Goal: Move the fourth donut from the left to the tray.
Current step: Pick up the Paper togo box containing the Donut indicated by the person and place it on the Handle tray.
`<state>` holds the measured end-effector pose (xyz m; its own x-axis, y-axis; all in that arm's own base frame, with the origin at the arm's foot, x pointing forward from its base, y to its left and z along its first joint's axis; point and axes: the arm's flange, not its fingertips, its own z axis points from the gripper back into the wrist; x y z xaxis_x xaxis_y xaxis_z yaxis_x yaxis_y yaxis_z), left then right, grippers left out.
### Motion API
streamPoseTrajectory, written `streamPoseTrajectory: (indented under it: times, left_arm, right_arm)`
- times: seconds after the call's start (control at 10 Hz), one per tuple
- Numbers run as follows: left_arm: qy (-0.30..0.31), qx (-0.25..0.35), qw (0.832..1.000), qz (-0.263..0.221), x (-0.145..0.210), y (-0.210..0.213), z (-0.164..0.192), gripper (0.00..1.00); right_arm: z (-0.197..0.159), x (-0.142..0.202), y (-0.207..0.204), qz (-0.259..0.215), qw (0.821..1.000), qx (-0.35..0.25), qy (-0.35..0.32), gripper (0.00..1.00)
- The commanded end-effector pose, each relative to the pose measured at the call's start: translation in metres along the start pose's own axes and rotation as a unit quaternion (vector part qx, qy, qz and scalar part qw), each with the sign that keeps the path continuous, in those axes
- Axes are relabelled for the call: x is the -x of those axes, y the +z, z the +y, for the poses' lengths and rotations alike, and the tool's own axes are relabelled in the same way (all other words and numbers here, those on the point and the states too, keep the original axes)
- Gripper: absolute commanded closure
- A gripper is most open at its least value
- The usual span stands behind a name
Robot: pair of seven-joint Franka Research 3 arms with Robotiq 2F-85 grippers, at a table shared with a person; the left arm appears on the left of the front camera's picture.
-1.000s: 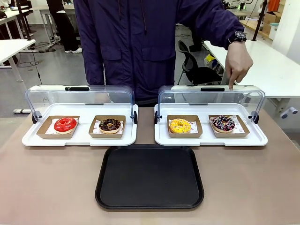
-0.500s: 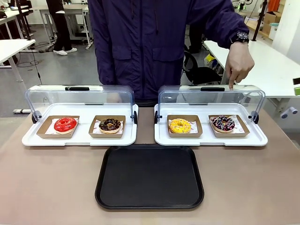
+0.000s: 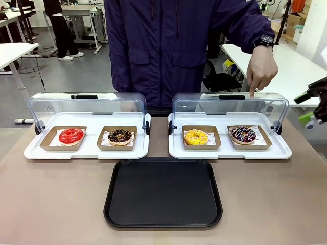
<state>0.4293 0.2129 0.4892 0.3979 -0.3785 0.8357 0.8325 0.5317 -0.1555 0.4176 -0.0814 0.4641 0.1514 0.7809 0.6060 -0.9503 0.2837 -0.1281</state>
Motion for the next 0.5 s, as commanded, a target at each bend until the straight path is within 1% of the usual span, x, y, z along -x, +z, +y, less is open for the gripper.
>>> streamPoseTrajectory:
  times: [0.0,0.2,0.4]
  left_arm:
    - [-0.002,0.001,1.0,-0.003,-0.001,0.001,-0.001,0.0]
    - [-0.002,0.001,1.0,-0.003,-0.001,0.001,-0.001,0.0]
    - [-0.002,0.001,1.0,-0.003,-0.001,0.001,-0.001,0.0]
  right_arm:
    - [0.016,0.002,-0.03,0.061,0.997,0.017,0.046,0.0]
    - [0.015,0.002,-0.067,0.116,0.99,0.021,0.075,0.0]
    - [0.015,-0.002,-0.091,0.153,0.983,0.029,0.092,0.0]
